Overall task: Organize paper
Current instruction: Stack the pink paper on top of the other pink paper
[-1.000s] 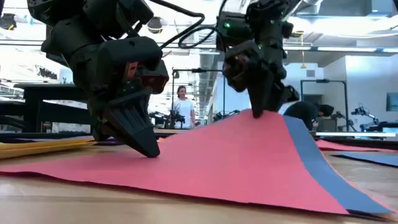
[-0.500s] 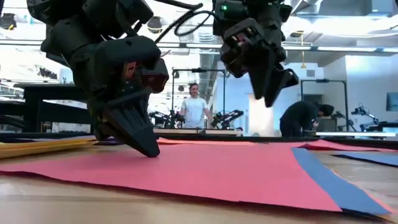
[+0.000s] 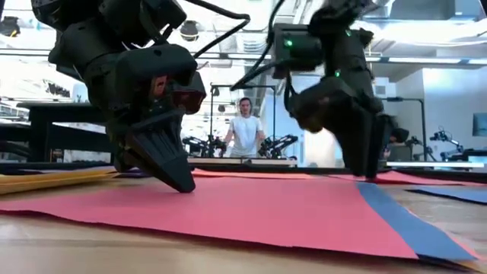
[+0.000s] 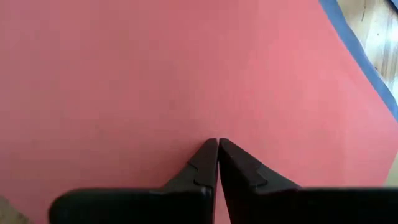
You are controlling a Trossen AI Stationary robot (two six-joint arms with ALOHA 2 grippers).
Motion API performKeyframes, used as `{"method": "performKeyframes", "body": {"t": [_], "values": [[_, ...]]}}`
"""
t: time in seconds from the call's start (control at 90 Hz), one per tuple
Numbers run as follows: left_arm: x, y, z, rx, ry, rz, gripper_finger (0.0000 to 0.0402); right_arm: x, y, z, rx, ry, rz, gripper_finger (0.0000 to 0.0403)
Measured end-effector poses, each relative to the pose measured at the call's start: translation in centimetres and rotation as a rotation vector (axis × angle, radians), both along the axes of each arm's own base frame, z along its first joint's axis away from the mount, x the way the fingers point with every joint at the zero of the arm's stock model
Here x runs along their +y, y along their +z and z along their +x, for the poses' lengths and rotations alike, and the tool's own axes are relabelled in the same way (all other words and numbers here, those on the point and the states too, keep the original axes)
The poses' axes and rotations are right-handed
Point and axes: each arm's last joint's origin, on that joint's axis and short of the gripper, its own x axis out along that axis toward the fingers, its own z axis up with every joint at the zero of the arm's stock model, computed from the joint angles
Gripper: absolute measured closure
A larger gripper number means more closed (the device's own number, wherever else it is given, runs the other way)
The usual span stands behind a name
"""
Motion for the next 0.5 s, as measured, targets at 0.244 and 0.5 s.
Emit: {"method": "performKeyframes", "body": {"t": [0.244,0.5], "values": [[0.9,1.0,0.5,-0.064,-0.039,0.023,0.0402,0.1,-0.5,0.6,-0.086,-0.068,0.01,0.0265],[2.7,2.2,1.7,-0.118,-0.121,0.113,0.0402,0.2,-0.3,0.6,-0.085,-0.066,0.028,0.0265]]}}
